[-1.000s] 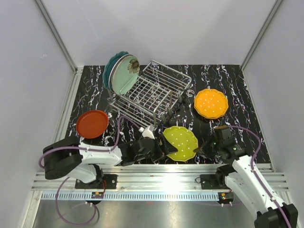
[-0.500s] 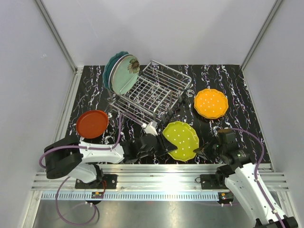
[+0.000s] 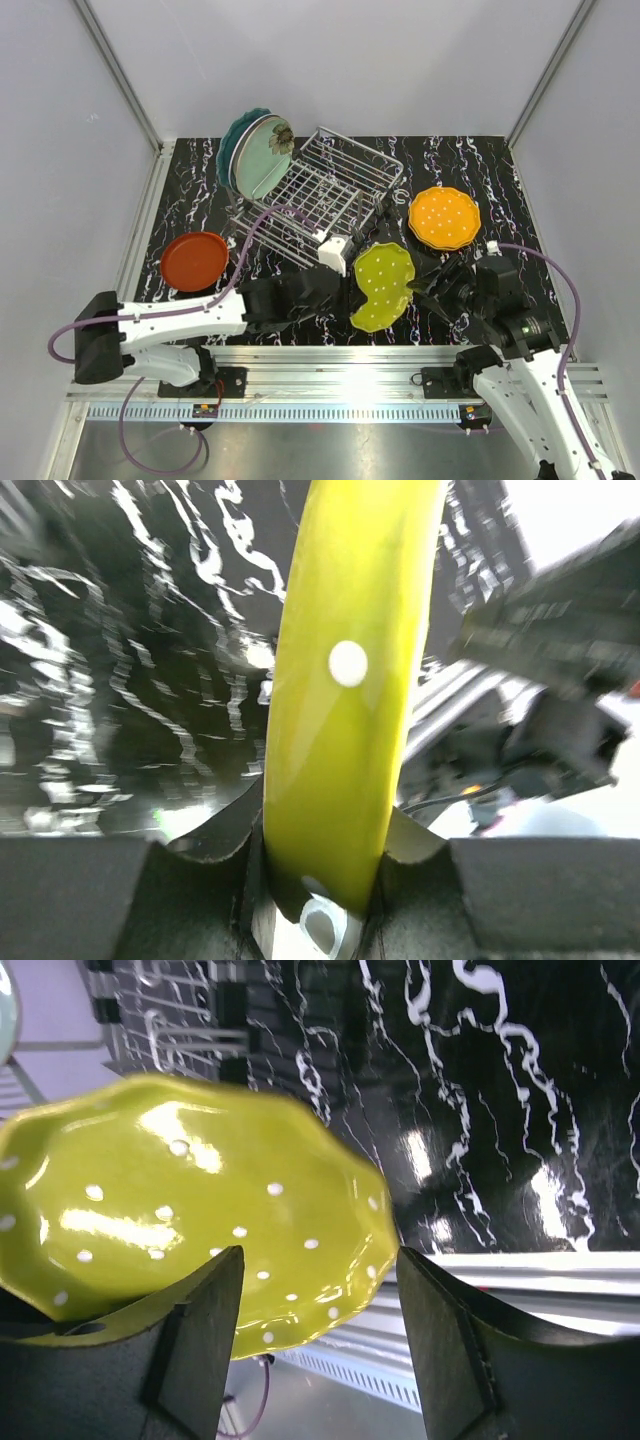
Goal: Load the plates into the dish rack
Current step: Pass the plate from the right arm to the left, then insert the plate into the dish rack, then grab a plate with the right arm
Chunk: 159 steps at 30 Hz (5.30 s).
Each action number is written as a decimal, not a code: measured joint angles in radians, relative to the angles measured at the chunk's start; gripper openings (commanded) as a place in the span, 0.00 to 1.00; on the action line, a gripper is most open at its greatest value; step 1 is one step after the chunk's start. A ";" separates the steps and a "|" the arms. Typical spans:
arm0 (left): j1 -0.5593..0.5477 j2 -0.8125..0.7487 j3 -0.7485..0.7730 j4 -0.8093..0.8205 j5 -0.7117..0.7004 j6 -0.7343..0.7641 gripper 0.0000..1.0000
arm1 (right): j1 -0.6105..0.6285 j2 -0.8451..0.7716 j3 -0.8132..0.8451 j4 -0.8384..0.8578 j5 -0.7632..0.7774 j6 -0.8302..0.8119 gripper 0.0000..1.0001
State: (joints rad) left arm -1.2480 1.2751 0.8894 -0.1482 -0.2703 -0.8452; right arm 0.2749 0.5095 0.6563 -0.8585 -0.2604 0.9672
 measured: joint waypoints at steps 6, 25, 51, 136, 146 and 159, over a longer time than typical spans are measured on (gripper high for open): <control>-0.016 -0.042 0.150 -0.231 -0.094 0.259 0.00 | 0.000 -0.033 0.067 -0.011 0.104 -0.029 0.70; 0.324 -0.111 0.723 -0.424 -0.290 0.934 0.00 | 0.000 0.111 0.114 0.081 0.197 -0.117 0.69; 0.626 -0.023 0.614 -0.412 -0.100 1.038 0.00 | 0.000 0.351 0.114 0.260 0.196 -0.200 0.72; 0.761 -0.253 0.462 -0.145 -0.178 0.981 0.99 | -0.067 0.454 0.159 0.297 0.189 -0.269 0.78; 0.764 -0.549 0.241 -0.084 -0.259 0.844 0.99 | -0.308 0.623 0.243 0.288 0.199 -0.291 0.81; 0.764 -0.685 -0.024 -0.112 -0.356 0.767 0.99 | -0.418 0.834 0.298 0.351 0.439 -0.299 0.60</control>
State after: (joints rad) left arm -0.4839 0.5900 0.8654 -0.2600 -0.6258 -0.0784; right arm -0.1429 1.3430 0.9546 -0.5076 0.1787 0.6682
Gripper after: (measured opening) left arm 0.987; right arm 0.643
